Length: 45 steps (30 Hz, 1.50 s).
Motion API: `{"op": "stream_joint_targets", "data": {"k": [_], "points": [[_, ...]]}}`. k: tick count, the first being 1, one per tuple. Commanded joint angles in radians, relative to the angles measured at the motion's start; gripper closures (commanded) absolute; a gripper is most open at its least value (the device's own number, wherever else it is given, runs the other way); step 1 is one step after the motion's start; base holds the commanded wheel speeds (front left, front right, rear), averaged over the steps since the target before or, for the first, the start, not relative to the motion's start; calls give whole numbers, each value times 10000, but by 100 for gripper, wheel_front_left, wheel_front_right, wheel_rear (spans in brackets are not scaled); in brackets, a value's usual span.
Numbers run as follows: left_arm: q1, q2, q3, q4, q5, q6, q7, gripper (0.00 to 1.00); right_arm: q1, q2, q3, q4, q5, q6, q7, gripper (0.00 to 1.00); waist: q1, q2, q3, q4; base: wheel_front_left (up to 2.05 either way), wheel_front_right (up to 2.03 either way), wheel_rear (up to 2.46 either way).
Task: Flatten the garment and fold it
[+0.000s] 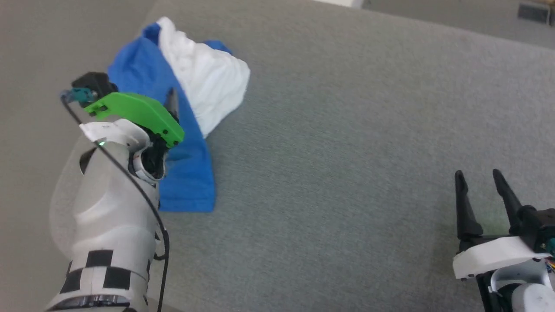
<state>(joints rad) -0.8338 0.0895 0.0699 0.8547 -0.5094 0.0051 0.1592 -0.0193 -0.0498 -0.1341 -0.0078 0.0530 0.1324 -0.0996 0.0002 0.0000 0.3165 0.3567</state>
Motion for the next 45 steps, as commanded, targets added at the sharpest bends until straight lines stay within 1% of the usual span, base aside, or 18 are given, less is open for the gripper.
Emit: {"op": "stream_joint_targets", "data": {"k": [1, 8, 12, 13, 14, 16, 18, 21, 22, 25, 27, 32, 34, 37, 41, 45], "points": [[-190, -61, -89, 296, 12, 132, 192, 0, 15, -4, -36, -142, -60, -17, 36, 0, -2, 0, 626, -560, 0, 0, 0], [-218, -229, -391, 1495, -103, 200, 813, 0, 80, -4, -73, -312, -32, -17, 76, 0, -2, 0, 830, -582, 0, 0, 0], [-218, -293, -467, 1983, -318, 36, 1185, 0, 103, -4, -2, -313, 17, -17, 101, 0, -2, 0, 855, -492, 0, 0, 0], [-247, -307, -420, 2015, -422, -15, 1107, 58, 113, -4, 6, -303, 31, -17, 100, 0, -2, 0, 837, -454, 0, 0, 0], [-273, -314, -427, 2025, -448, -61, 1016, 100, 122, -4, 16, -285, 39, -17, 100, 0, -2, 0, 810, -417, 0, 0, 0], [-341, -322, -326, 1970, -570, -139, 629, 100, 145, -4, 64, -228, 59, -17, 93, 0, -2, 0, 697, -337, 0, 0, 0], [-449, -299, -225, 1795, -639, -243, 20, 100, 167, -4, 91, -138, 92, -17, 61, 0, -2, 0, 534, -240, 0, 0, 0], [-696, -109, -160, 1364, -594, -503, -1123, 100, 152, -4, 216, 52, 202, -17, -23, 0, -2, 0, 154, -135, 0, 0, 0], [-761, -62, -148, 1266, -592, -563, -1308, 100, 143, -4, 245, 96, 235, -17, -46, 0, -2, 0, 72, -128, 0, 0, 0], [-1159, 331, -249, 772, -383, -773, -2058, 100, 115, -4, 415, 387, 445, -17, -205, 0, -2, 0, -404, -156, 0, 0, 0], [-1476, 599, -365, 446, -243, -892, -2275, 100, 93, -4, 544, 631, 600, -17, -333, 0, -2, 0, -719, -262, 0, 0, 0], [-2357, 1037, -806, -540, -68, -1182, -2214, 100, 57, -4, 811, 1307, 1028, -17, -725, 0, -2, 0, -1456, -734, 0, 0, 0], [-2730, 1032, -1024, -1044, -141, -1260, -2048, 100, 27, -4, 877, 1587, 1169, -17, -878, 0, -2, 0, -1708, -983, 0, 0, 0], [-3225, 826, -1392, -1924, -504, -1330, -1759, 100, -53, -4, 943, 1973, 1313, -17, -1084, 0, -2, 0, -2060, -1457, 0, 0, 0], [-3642, 491, -2155, -3168, -1116, -1351, -1444, 100, -161, -4, 960, 2304, 1449, -17, -1274, 0, -2, 0, -2368, -2133, 0, 0, 0], [-3863, 135, -2718, -4210, -2273, -1354, -1074, 100, -306, -4, 1039, 2585, 1568, -17, -1417, 0, -2, 0, -2501, -2830, 0, 0, 0]]}}
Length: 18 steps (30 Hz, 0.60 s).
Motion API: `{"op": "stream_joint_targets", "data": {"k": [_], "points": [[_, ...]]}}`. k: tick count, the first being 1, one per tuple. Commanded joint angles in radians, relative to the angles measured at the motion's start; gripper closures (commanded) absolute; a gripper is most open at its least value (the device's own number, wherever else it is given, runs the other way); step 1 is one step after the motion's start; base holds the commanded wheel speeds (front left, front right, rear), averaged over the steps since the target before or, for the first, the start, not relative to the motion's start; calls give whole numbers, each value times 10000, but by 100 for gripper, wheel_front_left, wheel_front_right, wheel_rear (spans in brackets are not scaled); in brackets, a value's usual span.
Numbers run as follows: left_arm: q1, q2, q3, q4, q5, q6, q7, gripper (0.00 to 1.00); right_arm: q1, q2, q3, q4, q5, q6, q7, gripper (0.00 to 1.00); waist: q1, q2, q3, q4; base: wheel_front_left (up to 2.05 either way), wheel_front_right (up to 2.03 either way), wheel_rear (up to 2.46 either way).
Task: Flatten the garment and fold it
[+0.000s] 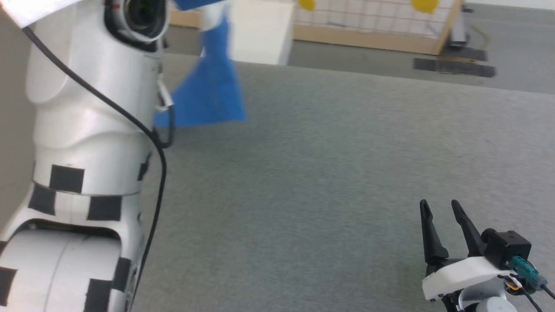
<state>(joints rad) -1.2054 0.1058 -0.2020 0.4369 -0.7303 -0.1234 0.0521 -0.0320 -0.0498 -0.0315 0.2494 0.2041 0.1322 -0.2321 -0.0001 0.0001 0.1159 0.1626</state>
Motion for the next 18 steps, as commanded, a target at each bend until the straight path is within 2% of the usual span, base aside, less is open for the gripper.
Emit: {"op": "stream_joint_targets", "data": {"k": [1, 5, 8, 14, 18], "points": [[-188, -128, -92, -272, -423, -70, 105, 100, -219, -4, 56, 68, 91, -15, -122, 0, 1, -1, -495, -1091, 0, 0, 0], [-315, -411, -305, -844, -1774, -71, 405, 100, -313, -4, 91, 247, 193, -15, -203, 0, 1, -1, -431, -1634, 0, 0, 0], [-163, -482, -701, -892, -2116, -35, 721, 100, -384, -4, 91, 332, 250, -15, -242, 0, 1, -1, -363, -1934, 0, 0, 0], [1138, -466, -1989, -355, -1478, 302, 1254, 100, -413, -4, 27, 361, 308, -15, -280, 0, 1, -1, -275, -2219, 0, 0, 0], [2717, -303, -3490, 324, -514, 325, 1512, 100, -380, -4, -55, 389, 313, -15, -289, 0, 1, -1, -226, -2229, 0, 0, 0]]}}
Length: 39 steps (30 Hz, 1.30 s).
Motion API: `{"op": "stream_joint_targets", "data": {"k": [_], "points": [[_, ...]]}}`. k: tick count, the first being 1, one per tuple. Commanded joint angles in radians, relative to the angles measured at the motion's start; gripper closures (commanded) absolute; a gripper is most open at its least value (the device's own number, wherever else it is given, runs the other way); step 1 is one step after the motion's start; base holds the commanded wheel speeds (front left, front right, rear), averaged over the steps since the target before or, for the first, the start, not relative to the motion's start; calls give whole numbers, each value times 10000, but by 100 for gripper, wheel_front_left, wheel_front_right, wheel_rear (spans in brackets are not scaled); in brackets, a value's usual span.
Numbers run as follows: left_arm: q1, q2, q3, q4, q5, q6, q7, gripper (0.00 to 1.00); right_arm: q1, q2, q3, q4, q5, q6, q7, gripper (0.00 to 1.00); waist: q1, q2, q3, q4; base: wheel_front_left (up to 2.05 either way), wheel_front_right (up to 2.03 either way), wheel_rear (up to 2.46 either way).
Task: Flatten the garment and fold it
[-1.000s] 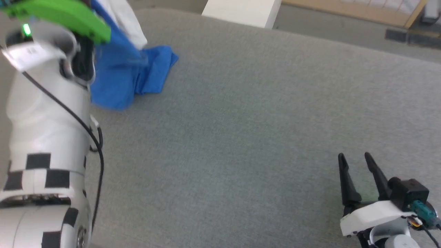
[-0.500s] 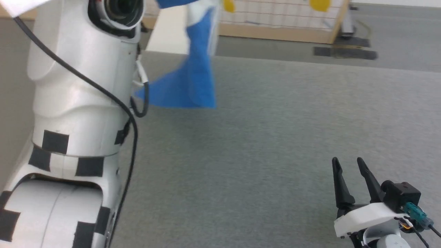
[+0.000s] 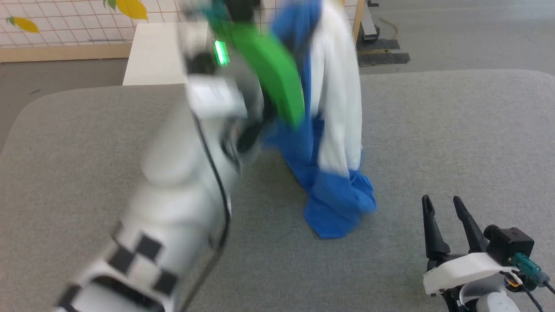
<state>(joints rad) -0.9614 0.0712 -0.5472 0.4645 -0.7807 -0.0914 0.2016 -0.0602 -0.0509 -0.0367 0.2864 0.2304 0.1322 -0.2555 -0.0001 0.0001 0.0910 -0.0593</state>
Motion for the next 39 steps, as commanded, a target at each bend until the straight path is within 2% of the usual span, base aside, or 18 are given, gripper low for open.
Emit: {"op": "stream_joint_targets", "data": {"k": [1, 8, 11, 13, 14, 15, 16, 21, 25, 28, 32, 36, 39], "points": [[642, 31, -401, 241, 152, -7, 124, 100, -94, 7, -16, 24, 50, -15, -57, 0, 1, -1, 39, -4, 0, 0, 0], [2930, -104, -2405, 1843, 435, -117, 1193, 100, -91, 7, -80, 16, 23, -15, -60, 0, 1, -1, 99, 67, 0, 0, 0], [3476, -140, -2830, 2439, 312, -46, 1832, 100, -96, 7, -55, 25, 56, -15, -61, 0, 1, -1, 57, 119, 0, 0, 0], [3645, -154, -2780, 2593, 25, -40, 2065, 100, -87, 7, -20, 38, 123, -15, -61, 0, 1, -1, 4, 157, 0, 0, 0], [3662, -159, -2572, 2575, -164, 49, 1944, 80, -64, 7, -11, 60, 197, -15, -61, 0, 1, -1, -53, 188, 0, 0, 0], [3677, -163, -2320, 2499, -393, 92, 1779, 9, -37, 7, -18, 81, 241, -15, -61, 0, 1, -1, -106, 205, 0, 0, 0], [3673, -167, -2020, 2363, -663, 110, 1592, 0, 0, 7, -47, 103, 283, -15, -61, 0, 1, -1, -183, 229, 0, 0, 0], [3608, 22, -271, 1333, -1970, 78, 397, 0, 183, 7, -218, 204, 401, -15, -62, 0, 1, -1, -577, 373, 0, 0, 0], [3700, 708, 887, 427, -2142, 309, -965, 0, 279, 7, -347, 329, 400, -15, -62, 0, 1, -1, -914, 471, 0, 0, 0], [4257, 1306, 1573, -199, -1751, 703, -2465, 0, 330, 7, -350, 400, 372, -15, -62, 0, 1, -1, -1187, 520, 0, 0, 0], [5464, 2021, 1530, -801, -520, 1455, -3898, 0, 427, 7, -427, 516, 398, -15, -62, 0, 1, -1, -1493, 614, 0, 0, 0], [6755, 2451, 1484, -1470, 880, 2344, -4546, 0, 567, 7, -421, 606, 443, -15, 35, 0, 1, -1, -1733, 749, 0, 0, 0], [7737, 2470, 1704, -2113, 1775, 2921, -4622, 0, 608, 7, -397, 630, 391, -15, 239, 0, 1, -1, -1801, 800, 0, 0, 0]]}}
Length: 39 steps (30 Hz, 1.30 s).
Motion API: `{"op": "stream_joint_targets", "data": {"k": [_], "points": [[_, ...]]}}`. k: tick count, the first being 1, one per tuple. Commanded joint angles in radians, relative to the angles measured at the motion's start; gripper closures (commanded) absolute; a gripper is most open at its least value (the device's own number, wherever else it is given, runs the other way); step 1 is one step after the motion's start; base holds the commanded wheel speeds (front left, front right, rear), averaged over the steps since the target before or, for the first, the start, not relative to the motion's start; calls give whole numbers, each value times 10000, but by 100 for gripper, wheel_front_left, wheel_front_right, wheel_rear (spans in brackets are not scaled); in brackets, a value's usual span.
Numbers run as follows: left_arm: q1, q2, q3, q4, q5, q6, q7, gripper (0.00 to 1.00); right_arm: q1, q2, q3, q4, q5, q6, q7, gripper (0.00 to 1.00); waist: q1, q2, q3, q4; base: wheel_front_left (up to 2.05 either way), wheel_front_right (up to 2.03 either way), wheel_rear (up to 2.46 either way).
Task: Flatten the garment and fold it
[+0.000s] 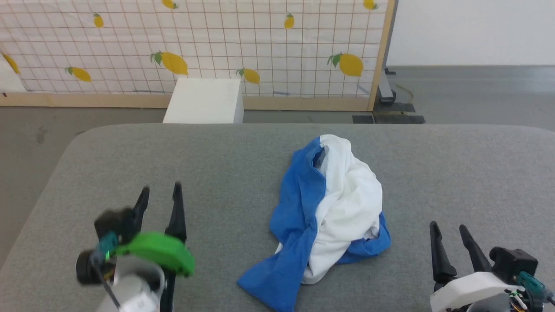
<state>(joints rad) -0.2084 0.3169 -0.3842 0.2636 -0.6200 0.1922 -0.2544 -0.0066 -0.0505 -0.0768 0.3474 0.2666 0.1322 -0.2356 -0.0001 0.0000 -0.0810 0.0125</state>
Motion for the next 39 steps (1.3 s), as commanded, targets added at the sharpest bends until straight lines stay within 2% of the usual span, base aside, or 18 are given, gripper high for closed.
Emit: {"op": "stream_joint_targets", "data": {"k": [1, 5, 8, 10, 14, 18, 20, 24, 31, 32, 34, 39], "points": [[503, -50, 204, -317, 360, 196, -65, 0, 79, 3, 15, 27, 4, -15, 128, 0, 1, 0, -97, 102, 0, 0, 0], [1705, -469, 908, -1072, 909, 492, -70, 0, 84, 3, 112, -5, -95, -15, 619, 0, 1, 0, -94, 186, 0, 0, 0], [2366, -816, 1497, -1527, 1166, 534, -71, 0, -151, 3, 421, -51, -140, -15, 1411, 0, 1, 0, 54, 198, 0, 0, 0], [2663, -1024, 1804, -1778, 1370, 467, -72, 0, -488, 3, 795, -78, -232, -15, 2358, 0, 1, 0, 170, 198, 0, 0, 0], [2785, -1370, 2113, -2032, 1757, 210, -72, 0, -1380, -41, 1850, -70, -453, -15, 5132, 0, 1, 0, 480, 328, 0, 0, 0], [2528, -1721, 2241, -2043, 2074, -84, -73, 0, -2242, -481, 2431, 24, -1049, -15, 7624, 0, 1, 0, 851, 598, 0, 0, 0], [2406, -1867, 2272, -2039, 2207, -228, -73, 0, -2468, -608, 2638, 125, -1261, -15, 8532, 0, 1, 0, 1038, 750, 0, 0, 0], [2189, -2129, 2405, -1995, 2375, -485, -73, 0, -2663, -789, 3160, 244, -1285, -15, 9430, 0, 1, 0, 1405, 1038, 0, 0, 0], [2015, -2403, 2745, -1901, 2613, -756, -73, 0, -2694, -940, 3615, 561, -1008, -15, 9240, 0, 1, 0, 1746, 1214, 0, 0, 0], [2000, -2431, 2805, -1887, 2645, -793, -74, 0, -2701, -907, 3495, 644, -912, -15, 9178, 52, 1, 0, 1759, 1204, 0, 0, 0], [1982, -2473, 2916, -1879, 2715, -844, -74, 0, -2803, -886, 3307, 609, -809, -15, 8827, 100, 1, 0, 1775, 1156, 0, 0, 0], [1894, -2547, 3052, -1845, 2891, -981, -74, 0, -3094, -1065, 2292, 150, -311, -15, 8164, 100, 1, 0, 1731, 1004, 0, 0, 0]]}}
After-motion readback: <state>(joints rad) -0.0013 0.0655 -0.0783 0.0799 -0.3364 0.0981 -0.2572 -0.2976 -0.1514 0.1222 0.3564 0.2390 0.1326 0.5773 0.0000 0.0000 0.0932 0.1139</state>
